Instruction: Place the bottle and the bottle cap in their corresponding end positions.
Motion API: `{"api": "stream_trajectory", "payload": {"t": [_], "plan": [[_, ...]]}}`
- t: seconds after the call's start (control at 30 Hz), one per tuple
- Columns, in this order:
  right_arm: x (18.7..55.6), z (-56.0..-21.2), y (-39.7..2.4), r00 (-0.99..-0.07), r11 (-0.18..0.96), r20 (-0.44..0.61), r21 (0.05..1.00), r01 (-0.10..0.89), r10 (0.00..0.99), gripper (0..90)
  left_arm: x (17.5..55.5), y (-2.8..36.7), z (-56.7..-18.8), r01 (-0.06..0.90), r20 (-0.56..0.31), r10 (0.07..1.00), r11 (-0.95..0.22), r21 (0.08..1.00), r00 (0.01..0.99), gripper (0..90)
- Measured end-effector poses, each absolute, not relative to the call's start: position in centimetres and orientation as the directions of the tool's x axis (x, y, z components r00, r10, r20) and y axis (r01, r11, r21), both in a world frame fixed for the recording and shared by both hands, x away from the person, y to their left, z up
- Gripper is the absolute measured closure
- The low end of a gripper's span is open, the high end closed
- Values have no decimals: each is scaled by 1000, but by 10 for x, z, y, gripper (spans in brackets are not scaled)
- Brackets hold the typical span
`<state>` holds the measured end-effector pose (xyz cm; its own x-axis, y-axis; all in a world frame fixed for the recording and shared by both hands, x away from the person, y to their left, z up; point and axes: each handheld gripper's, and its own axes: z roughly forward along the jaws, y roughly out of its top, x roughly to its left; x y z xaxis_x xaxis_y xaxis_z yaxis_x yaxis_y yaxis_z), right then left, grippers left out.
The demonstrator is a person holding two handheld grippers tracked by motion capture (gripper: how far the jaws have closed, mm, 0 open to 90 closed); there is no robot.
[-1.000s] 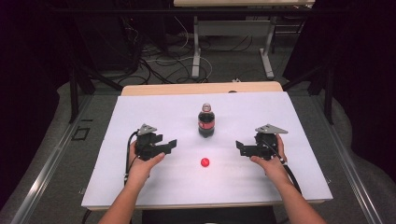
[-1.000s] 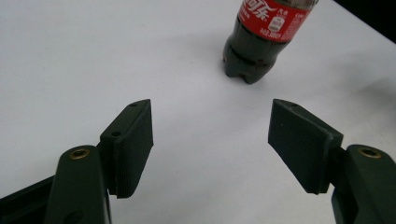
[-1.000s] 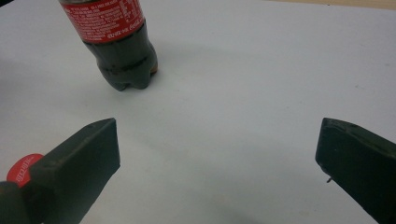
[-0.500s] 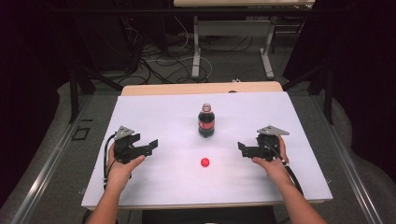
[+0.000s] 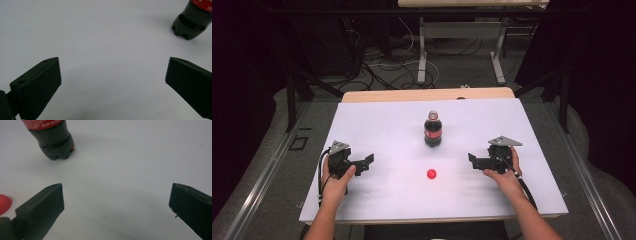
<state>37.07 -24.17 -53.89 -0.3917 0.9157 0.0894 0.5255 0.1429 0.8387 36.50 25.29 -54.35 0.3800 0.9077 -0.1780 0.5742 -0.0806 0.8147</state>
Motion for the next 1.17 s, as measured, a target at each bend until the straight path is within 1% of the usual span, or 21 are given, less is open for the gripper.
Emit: {"api": "stream_trajectory", "payload": {"t": [0.17,0.3,0.47,0.8,1.17], "plan": [[372,-541,-245,-384,138,91,838,528,919,0,365,259,-546,566,-217,911,-22,824,351,5],[372,-543,-246,-374,127,99,837,533,922,0,365,263,-549,567,-211,917,-20,823,338,5],[373,-545,-246,-376,130,97,834,536,921,0,365,266,-551,570,-228,921,9,822,315,7],[374,-547,-248,-365,118,109,828,548,925,0,366,270,-553,579,-235,928,26,815,290,9],[375,-548,-250,-360,112,114,827,551,926,0,366,270,-553,580,-227,929,17,814,291,9]]}}
